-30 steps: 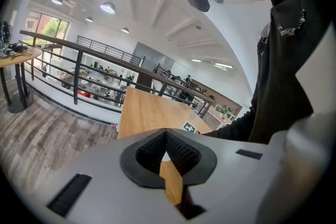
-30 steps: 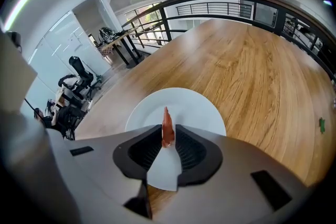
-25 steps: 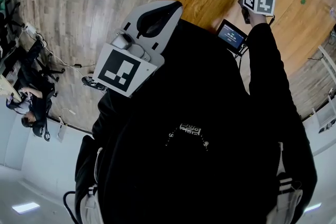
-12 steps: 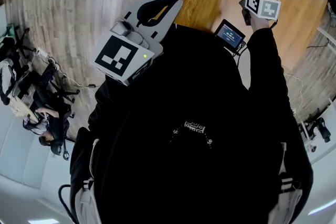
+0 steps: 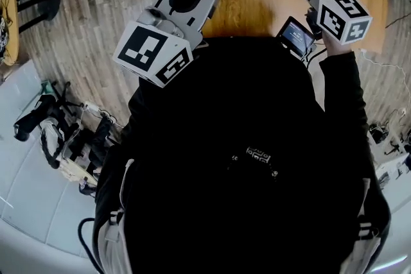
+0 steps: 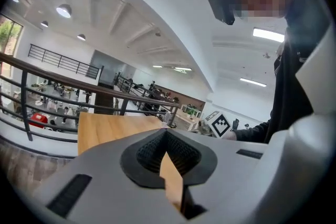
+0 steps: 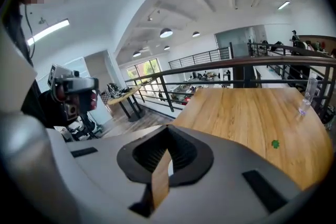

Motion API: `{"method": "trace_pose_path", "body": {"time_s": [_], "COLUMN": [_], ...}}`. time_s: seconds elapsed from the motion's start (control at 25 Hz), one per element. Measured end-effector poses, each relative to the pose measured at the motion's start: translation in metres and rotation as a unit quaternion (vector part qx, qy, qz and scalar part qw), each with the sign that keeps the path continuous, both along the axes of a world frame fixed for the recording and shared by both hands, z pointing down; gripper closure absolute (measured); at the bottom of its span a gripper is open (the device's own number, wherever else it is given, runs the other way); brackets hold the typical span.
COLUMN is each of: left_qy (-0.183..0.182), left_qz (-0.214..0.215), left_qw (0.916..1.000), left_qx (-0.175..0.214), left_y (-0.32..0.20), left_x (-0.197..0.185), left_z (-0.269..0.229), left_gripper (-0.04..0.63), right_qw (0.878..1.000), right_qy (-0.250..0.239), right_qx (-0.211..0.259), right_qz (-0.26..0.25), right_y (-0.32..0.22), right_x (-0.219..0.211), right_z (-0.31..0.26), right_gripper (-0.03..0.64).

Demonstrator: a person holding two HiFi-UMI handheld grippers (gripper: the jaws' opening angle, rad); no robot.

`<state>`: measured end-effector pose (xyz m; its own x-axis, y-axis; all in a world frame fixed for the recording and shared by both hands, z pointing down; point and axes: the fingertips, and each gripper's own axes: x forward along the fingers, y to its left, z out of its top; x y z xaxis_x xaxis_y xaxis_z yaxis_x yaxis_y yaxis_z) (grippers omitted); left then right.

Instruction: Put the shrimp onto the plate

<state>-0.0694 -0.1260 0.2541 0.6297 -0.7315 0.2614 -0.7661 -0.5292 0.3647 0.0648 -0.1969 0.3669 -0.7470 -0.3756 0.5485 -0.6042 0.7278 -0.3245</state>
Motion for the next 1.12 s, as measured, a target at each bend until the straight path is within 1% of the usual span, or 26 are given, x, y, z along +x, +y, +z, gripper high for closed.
{"method": "trace_pose_path", "body": {"time_s": [0.2, 0.32, 0.4, 0.56, 0.76, 0.84, 0.96, 1.12], "left_qy": [-0.008, -0.02, -0.027, -0.042, -0.06, -0.051, -0.026, -0.016], "left_qz": [0.054, 0.081, 0.098, 0.132, 0.184, 0.197, 0.205, 0.211], "left_qw": [0.9981, 0.9958, 0.994, 0.9896, 0.9801, 0.9781, 0.9778, 0.9764], "left_qx": [0.027, 0.037, 0.041, 0.04, 0.046, 0.042, 0.035, 0.042], "left_y": [-0.013, -0.018, -0.021, -0.02, -0.012, -0.011, -0.012, -0.011], "left_x": [0.029, 0.041, 0.049, 0.067, 0.092, 0.097, 0.1, 0.104], "left_z": [-0.011, -0.016, -0.02, -0.016, -0.009, -0.007, -0.008, -0.011], "left_gripper": [0.597, 0.597, 0.598, 0.598, 0.598, 0.598, 0.598, 0.597], "right_qw": [0.997, 0.993, 0.99, 0.985, 0.981, 0.979, 0.979, 0.979], "right_qy": [-0.049, -0.093, -0.107, -0.113, -0.12, -0.12, -0.116, -0.112], "right_qx": [0.048, 0.064, 0.075, 0.092, 0.08, 0.083, 0.088, 0.088], "right_qz": [0.024, 0.045, 0.06, 0.09, 0.131, 0.14, 0.143, 0.146], "right_y": [0.024, 0.032, 0.036, 0.045, 0.052, 0.053, 0.053, 0.054], "right_x": [0.007, 0.012, 0.016, 0.032, 0.06, 0.067, 0.07, 0.074], "right_z": [-0.067, -0.099, -0.118, -0.13, -0.124, -0.125, -0.125, -0.123], "right_gripper": [0.598, 0.598, 0.598, 0.598, 0.598, 0.598, 0.598, 0.598]}}
